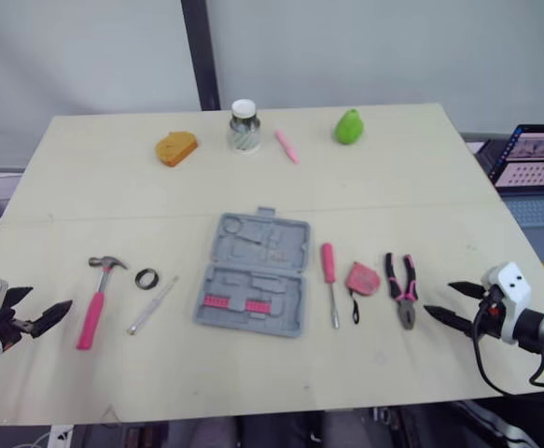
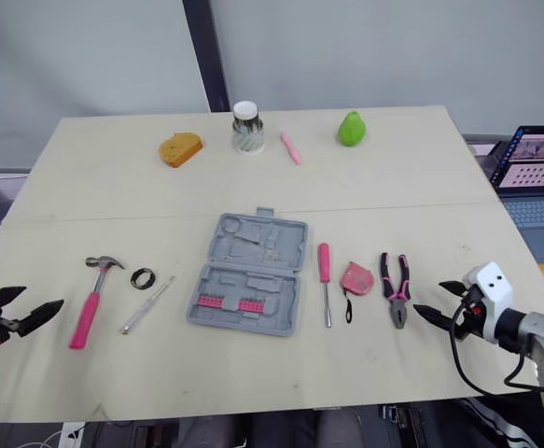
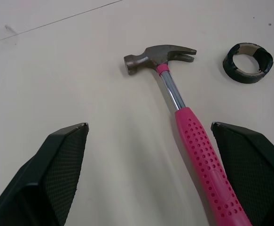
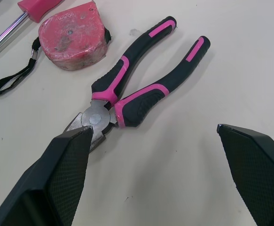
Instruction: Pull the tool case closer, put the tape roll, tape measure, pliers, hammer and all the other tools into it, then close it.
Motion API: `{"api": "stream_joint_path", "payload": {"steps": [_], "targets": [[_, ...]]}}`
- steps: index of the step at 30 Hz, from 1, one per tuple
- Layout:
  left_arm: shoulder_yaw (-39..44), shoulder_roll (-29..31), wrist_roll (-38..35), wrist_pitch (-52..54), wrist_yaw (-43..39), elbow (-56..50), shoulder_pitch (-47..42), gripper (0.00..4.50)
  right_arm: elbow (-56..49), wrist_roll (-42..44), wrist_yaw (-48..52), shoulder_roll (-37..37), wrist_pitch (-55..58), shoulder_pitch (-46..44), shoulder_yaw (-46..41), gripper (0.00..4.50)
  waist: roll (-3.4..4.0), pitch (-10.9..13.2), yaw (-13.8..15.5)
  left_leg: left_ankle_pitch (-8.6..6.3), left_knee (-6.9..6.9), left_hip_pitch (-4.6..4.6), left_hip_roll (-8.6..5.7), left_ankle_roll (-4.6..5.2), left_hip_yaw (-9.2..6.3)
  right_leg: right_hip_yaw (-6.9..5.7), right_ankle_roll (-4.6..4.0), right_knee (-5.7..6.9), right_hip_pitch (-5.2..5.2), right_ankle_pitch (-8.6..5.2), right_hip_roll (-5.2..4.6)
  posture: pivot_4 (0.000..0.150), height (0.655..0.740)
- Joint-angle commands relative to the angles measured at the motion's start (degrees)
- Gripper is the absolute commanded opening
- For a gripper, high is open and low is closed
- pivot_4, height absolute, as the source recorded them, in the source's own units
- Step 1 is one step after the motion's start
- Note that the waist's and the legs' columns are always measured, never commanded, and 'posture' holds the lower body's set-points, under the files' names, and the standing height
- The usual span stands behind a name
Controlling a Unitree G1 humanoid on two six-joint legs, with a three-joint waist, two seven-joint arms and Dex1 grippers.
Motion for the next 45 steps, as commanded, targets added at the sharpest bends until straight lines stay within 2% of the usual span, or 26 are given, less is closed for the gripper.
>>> {"api": "stream_joint_path", "payload": {"steps": [1, 38, 41, 45], "targets": [[1.13, 1.14, -0.07, -0.78, -0.17, -0.43, -0.05, 4.48, -1.39, 0.75, -0.45, -0.63, 0.02, 0.08, -1.80, 4.47, 0.00, 0.00, 0.00, 0.00, 0.00, 0.00, 0.00, 0.00, 0.00, 0.00, 0.00, 0.00, 0.00, 0.00, 0.00, 0.150, 0.7400], [1.35, 1.02, 0.61, -1.96, 0.26, 1.03, 0.19, 4.48, -1.97, 2.24, -0.55, 0.21, -0.26, -1.77, -2.28, 4.47, 0.00, 0.00, -0.04, 0.00, 0.00, 0.00, 0.00, 0.00, 0.01, 0.01, 0.00, 0.01, -0.01, 0.00, 0.01, 0.150, 0.7400], [1.47, 0.91, 0.04, -0.91, 0.25, -0.50, 0.13, 4.48, -2.90, 2.99, -0.65, 0.41, 0.04, -2.12, -2.36, 4.47, 0.00, 0.00, 0.00, 0.00, 0.00, 0.01, 0.01, 0.00, 0.01, 0.02, 0.00, 0.02, -0.01, 0.00, 0.01, 0.150, 0.7400], [-3.42, 1.06, -1.88, 4.89, -0.42, -12.01, -3.07, 4.48, -10.79, 4.56, -2.33, 1.89, 3.98, -4.35, 0.11, 4.47, -0.01, 0.00, 0.22, 0.00, 0.05, -0.01, 0.01, 0.00, 0.01, 0.06, 0.00, 0.11, -0.01, 0.02, 0.01, 0.150, 0.7400]]}}
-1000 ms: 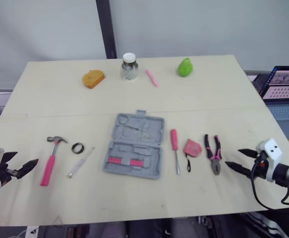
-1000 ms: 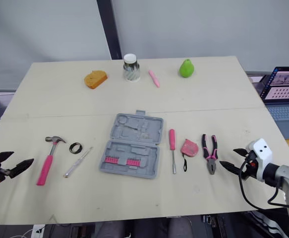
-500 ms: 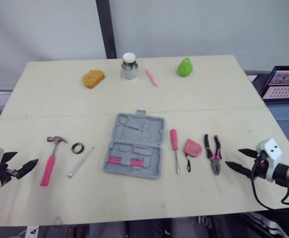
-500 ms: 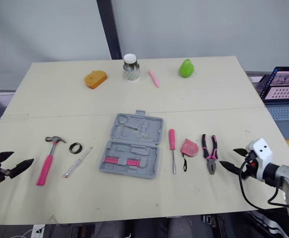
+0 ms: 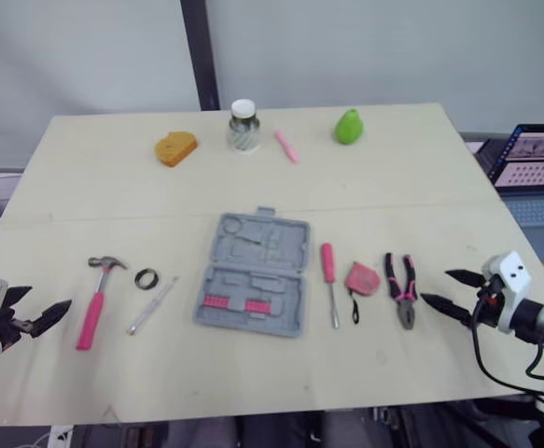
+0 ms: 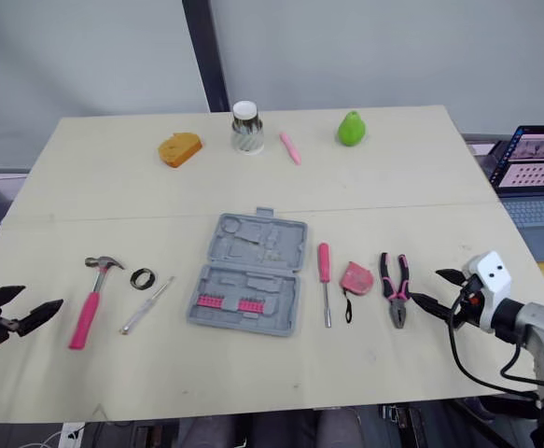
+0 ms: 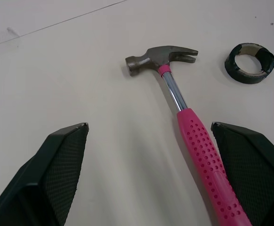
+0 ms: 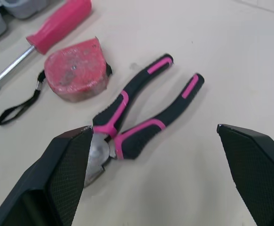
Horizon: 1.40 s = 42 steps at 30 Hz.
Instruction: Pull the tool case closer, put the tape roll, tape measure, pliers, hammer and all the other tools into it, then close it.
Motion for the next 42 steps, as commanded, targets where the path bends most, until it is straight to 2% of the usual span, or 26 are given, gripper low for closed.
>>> {"api": "stream_joint_path", "payload": {"steps": [1, 2, 5, 10, 12, 20, 33, 42], "targets": [[-3.05, 0.80, -1.63, 3.53, 0.18, -9.14, -3.10, 4.48, -7.48, 1.75, -1.51, 1.00, 2.45, -2.03, 0.87, 4.47, 0.00, 0.00, 0.26, 0.00, 0.06, -0.01, 0.00, 0.00, 0.00, 0.05, 0.00, 0.00, 0.00, 0.00, 0.00, 0.150, 0.7400], [-4.01, 0.50, -1.64, 4.24, 0.35, -10.26, -3.92, 4.48, -8.85, 1.54, -2.23, 1.48, 3.35, -2.34, 1.38, 4.47, -0.01, -0.01, 0.27, 0.00, 0.10, -0.01, 0.00, 0.00, -0.01, 0.07, 0.00, 0.01, 0.00, 0.01, 0.00, 0.150, 0.7400], [-12.37, -1.49, 0.01, 5.82, 0.78, -13.52, -10.04, 3.66, -14.04, -2.93, -8.05, 4.03, 7.36, -5.31, 7.32, 3.66, -0.01, -0.02, 0.27, 0.00, 0.08, 0.01, 0.00, 0.00, -0.02, 0.10, -0.01, 0.02, 0.00, 0.01, 0.02, 0.150, 0.7400], [-23.84, -5.75, 3.42, 6.74, 1.16, -12.15, -19.80, 0.93, -20.84, -5.22, -13.51, 8.62, 14.83, -9.92, 15.17, 1.02, -0.02, -0.02, 0.07, -0.01, 0.07, -0.09, -0.01, 0.00, 0.02, 0.13, 0.02, 0.13, -0.04, 0.03, 0.10, 0.150, 0.7400], [-28.42, -7.90, 5.67, 5.57, 0.48, -8.56, -23.20, 0.00, -21.86, -6.97, -15.28, 10.54, 17.44, -12.22, 18.93, 0.05, -0.03, -0.02, -0.05, -0.01, 0.07, -0.12, -0.01, 0.01, 0.08, 0.18, 0.04, 0.10, -0.10, 0.05, 0.13, 0.150, 0.7400], [-36.06, -13.05, 11.24, 0.96, 0.10, 2.74, -30.20, 0.00, -22.14, -11.92, -18.56, 13.66, 25.07, -17.90, 27.51, 0.05, -0.05, -0.01, 0.08, -0.02, 0.15, -0.15, -0.01, 0.03, 0.14, 0.26, 0.06, 0.11, -0.15, 0.05, 0.17, 0.150, 0.7400], [-36.47, -17.77, 14.02, -3.35, 1.52, 10.10, -34.49, 0.00, -18.14, -13.32, -19.01, 17.23, 26.34, -20.25, 31.06, 0.05, -0.10, -0.04, 0.03, -0.04, 0.29, -0.22, -0.01, 0.07, 0.14, 0.27, 0.12, 0.13, -0.16, 0.11, 0.17, 0.150, 0.7400], [-36.11, -18.02, 13.50, -3.08, 0.86, 9.30, -34.14, 0.00, -11.89, -15.27, -19.51, 20.74, 23.46, -21.94, 32.19, 0.05, -0.10, -0.04, -0.05, -0.05, 0.31, -0.23, 0.00, 0.08, 0.14, 0.27, 0.13, 0.13, -0.16, 0.12, 0.17, 0.150, 0.7400]]}}
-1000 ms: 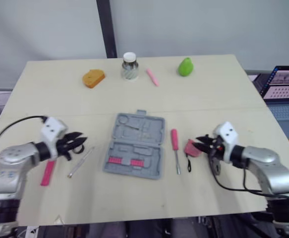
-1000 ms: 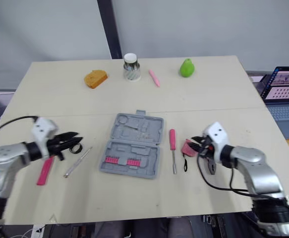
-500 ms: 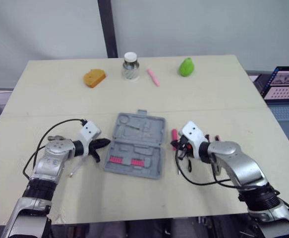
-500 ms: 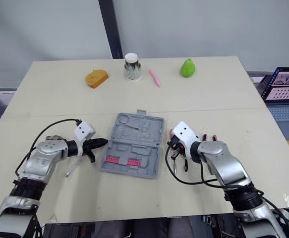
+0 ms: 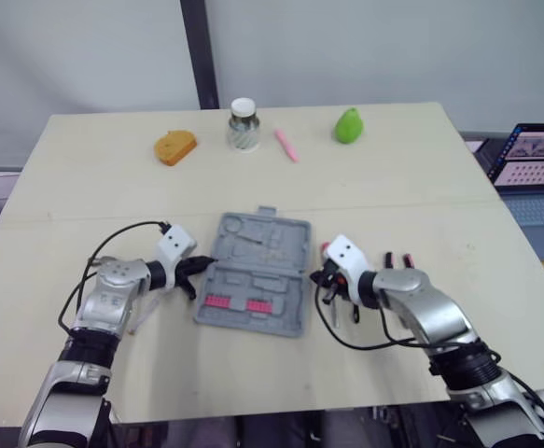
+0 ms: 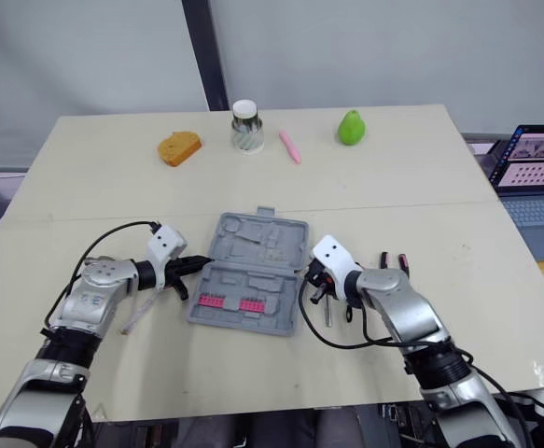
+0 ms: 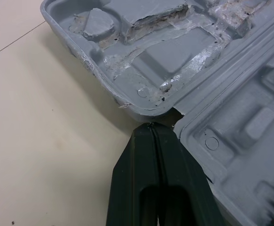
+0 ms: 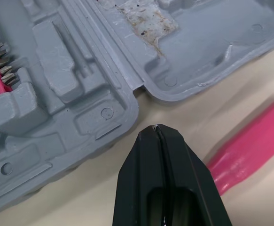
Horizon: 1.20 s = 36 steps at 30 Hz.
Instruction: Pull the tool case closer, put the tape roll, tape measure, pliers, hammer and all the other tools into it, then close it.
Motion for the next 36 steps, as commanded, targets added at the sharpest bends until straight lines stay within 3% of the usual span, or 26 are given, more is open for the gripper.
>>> {"api": "stream_joint_path", "payload": {"steps": [1, 14, 26, 36], "targets": [[0.61, 0.11, -0.38, -0.25, -0.57, -2.29, 0.07, 0.00, 1.38, -1.08, -0.84, 1.24, -2.42, -1.10, 0.00, 0.05, 0.00, 0.00, -0.01, 0.00, 0.00, 0.00, 0.00, 0.00, 0.00, 0.01, 0.00, 0.00, 0.00, 0.00, 0.00, 0.150, 0.7400], [1.15, 2.69, -2.77, 7.28, -4.09, -13.88, 7.32, 0.00, -1.37, -0.08, 3.80, 1.96, -3.08, 0.81, 1.51, 0.05, 0.00, 0.00, -0.16, -0.01, -0.04, 0.00, 0.01, 0.02, 0.00, 0.01, 0.00, -0.01, -0.02, 0.00, 0.00, 0.150, 0.7400], [3.75, 9.76, -7.52, 18.57, -6.46, -34.15, 24.77, 0.00, -12.65, 3.30, 9.57, -3.55, 1.47, 8.61, 3.11, 0.05, 0.00, 0.00, -0.03, -0.07, -0.10, 0.00, 0.03, 0.04, 0.03, 0.11, 0.00, -0.04, -0.09, 0.00, 0.00, 0.150, 0.7400], [4.98, 13.20, -10.20, 22.18, -6.74, -40.99, 31.94, 0.00, -18.01, 6.13, 11.09, -6.76, 4.59, 12.41, 4.37, 0.05, -0.01, 0.00, 0.10, -0.11, -0.08, -0.01, 0.05, 0.05, 0.05, 0.17, -0.02, -0.14, -0.16, 0.00, 0.00, 0.150, 0.7400]]}}
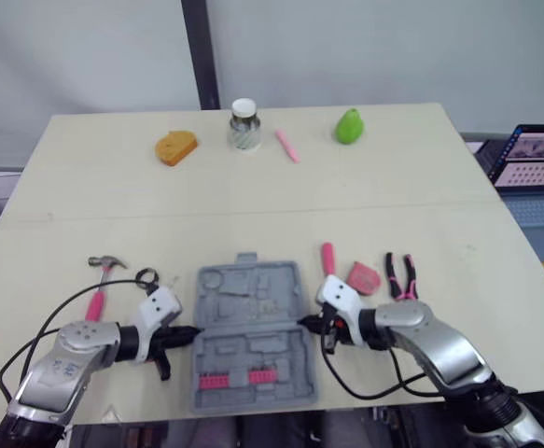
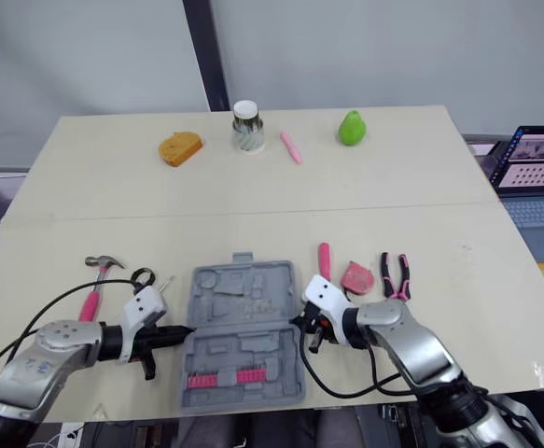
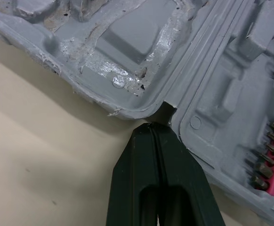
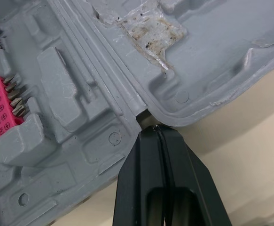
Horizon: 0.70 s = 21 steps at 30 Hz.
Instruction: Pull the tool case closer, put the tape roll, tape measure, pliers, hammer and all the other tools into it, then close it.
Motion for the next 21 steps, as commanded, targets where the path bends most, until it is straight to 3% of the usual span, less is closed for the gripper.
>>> {"api": "stream_joint_path", "payload": {"steps": [1, 21], "targets": [[1.48, 1.25, -1.51, 0.68, -0.55, -2.86, 1.64, 0.00, -3.27, 1.82, 1.70, -1.04, 0.38, 0.42, 0.42, 0.05, 0.00, 0.00, 0.03, -0.01, 0.00, 0.00, 0.00, 0.00, 0.01, 0.00, 0.00, -0.02, 0.00, 0.00, 0.00, 0.150, 0.7400], [0.89, 2.69, -2.96, 1.63, -1.26, -4.33, 3.74, 0.00, -4.52, 3.37, 1.73, -1.52, 1.06, 1.03, 1.53, 0.05, 0.00, 0.00, 0.02, -0.03, -0.01, 0.00, 0.00, 0.01, 0.08, 0.04, -0.01, -0.09, -0.06, 0.00, 0.00, 0.150, 0.7400]]}}
